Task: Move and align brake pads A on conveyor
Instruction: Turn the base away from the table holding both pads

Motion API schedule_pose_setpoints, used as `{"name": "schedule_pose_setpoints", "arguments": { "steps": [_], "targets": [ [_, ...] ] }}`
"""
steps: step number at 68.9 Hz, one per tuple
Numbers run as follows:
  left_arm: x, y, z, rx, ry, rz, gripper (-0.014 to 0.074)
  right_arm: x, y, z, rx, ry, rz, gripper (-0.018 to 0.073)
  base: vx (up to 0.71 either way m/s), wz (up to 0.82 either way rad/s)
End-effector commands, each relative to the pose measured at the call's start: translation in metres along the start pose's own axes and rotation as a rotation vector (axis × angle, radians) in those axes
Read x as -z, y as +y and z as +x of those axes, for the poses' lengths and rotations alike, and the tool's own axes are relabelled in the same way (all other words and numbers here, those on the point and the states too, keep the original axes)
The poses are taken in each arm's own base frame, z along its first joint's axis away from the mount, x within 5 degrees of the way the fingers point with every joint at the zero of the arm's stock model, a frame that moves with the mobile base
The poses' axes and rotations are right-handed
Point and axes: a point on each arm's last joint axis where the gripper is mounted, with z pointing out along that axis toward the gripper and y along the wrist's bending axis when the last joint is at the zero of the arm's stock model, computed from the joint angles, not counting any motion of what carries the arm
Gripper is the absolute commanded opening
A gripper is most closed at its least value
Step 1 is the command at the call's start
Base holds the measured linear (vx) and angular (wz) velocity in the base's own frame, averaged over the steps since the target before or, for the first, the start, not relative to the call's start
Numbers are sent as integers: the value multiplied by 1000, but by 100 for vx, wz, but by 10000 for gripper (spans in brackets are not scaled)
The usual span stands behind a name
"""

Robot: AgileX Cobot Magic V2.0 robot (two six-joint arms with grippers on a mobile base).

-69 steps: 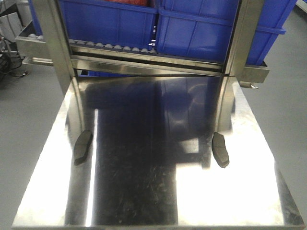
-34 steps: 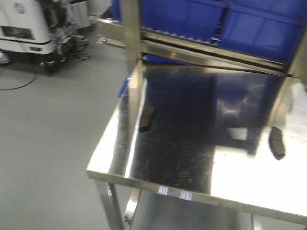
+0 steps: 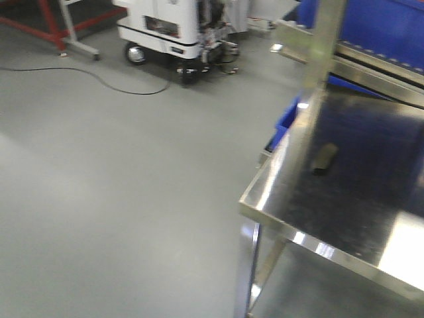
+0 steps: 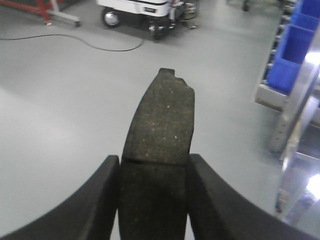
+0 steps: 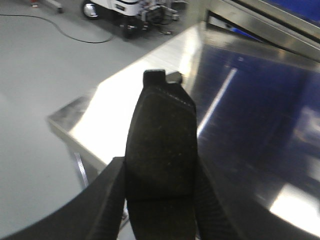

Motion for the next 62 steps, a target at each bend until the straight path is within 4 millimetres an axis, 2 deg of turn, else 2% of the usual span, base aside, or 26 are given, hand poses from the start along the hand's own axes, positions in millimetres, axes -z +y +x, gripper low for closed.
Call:
{"name": "schedule_pose_setpoints", "arguments": {
  "steps": [1,26,62],
  "targets": [
    [5,1,-17,9,-118,-4,146,4,-3,-17,9,-115,24,14,-8,64],
    [5,1,-17,9,-118,-4,146,4,-3,-17,9,-113,24,14,-1,59],
    [5,1,-17,9,-118,-4,146,4,-3,-17,9,-113,24,14,12,58]
  ]
}}
